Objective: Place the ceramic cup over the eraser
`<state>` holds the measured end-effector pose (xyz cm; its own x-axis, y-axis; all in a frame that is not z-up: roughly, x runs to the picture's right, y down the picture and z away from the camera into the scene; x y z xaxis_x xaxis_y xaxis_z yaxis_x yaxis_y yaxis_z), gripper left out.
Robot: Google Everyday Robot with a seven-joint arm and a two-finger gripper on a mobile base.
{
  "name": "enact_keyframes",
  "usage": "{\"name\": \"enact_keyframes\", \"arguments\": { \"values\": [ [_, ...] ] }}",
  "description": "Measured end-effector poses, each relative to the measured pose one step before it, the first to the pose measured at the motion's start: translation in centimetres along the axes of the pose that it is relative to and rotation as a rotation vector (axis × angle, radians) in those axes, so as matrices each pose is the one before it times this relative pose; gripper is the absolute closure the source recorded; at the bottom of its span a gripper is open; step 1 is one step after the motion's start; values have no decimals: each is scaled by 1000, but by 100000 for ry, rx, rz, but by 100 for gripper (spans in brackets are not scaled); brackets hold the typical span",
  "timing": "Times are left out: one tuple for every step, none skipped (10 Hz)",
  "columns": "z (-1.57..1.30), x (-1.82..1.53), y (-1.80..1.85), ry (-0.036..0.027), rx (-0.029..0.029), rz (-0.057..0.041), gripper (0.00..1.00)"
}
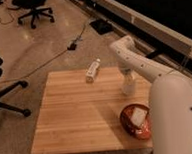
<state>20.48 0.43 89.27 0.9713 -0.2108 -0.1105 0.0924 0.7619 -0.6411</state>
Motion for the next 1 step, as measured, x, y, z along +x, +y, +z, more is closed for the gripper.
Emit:
{"name": "enact_keyframes", "arguments": {
  "values": [
    [-68,-60,-38,73,32,-114,20]
  ]
}}
